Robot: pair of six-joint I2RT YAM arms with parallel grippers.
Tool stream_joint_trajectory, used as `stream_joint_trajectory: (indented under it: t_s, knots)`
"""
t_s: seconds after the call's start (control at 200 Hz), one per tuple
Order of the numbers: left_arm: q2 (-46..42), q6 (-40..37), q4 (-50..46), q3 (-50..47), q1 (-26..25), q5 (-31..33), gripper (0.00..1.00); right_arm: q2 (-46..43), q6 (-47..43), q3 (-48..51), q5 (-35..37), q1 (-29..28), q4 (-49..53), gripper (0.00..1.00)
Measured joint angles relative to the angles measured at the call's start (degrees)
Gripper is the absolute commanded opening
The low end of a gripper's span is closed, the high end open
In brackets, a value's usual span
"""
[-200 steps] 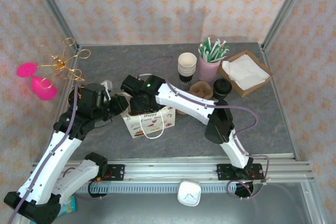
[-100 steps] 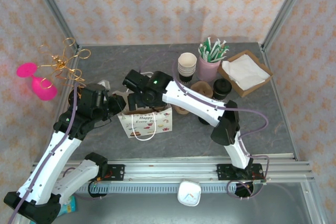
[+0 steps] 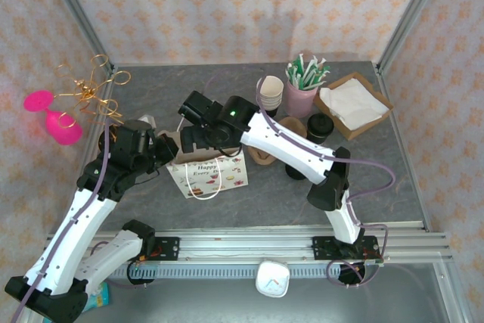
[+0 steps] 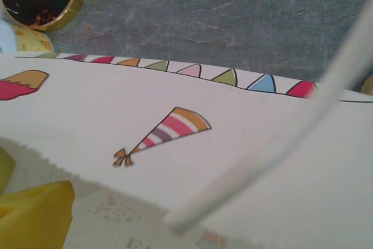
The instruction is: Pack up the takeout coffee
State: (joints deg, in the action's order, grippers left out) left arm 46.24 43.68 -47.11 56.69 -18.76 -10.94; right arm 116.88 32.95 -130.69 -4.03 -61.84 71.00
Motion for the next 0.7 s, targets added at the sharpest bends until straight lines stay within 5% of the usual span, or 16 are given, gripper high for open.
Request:
stream_joint_trajectory:
  t_s: [0.305, 0.701]
  knots:
    - [0.6, 2.8, -0.2, 2.0, -1.7, 1.6, 0.11, -0.9, -0.5, -2.3, -1.0, 0.0, 0.1, 0.99]
    - [1.1, 7.8, -1.8, 5.2, -9.9, 4.7, 0.11, -1.5, -2.5, -2.7, -0.3, 3.4, -0.9, 1.00]
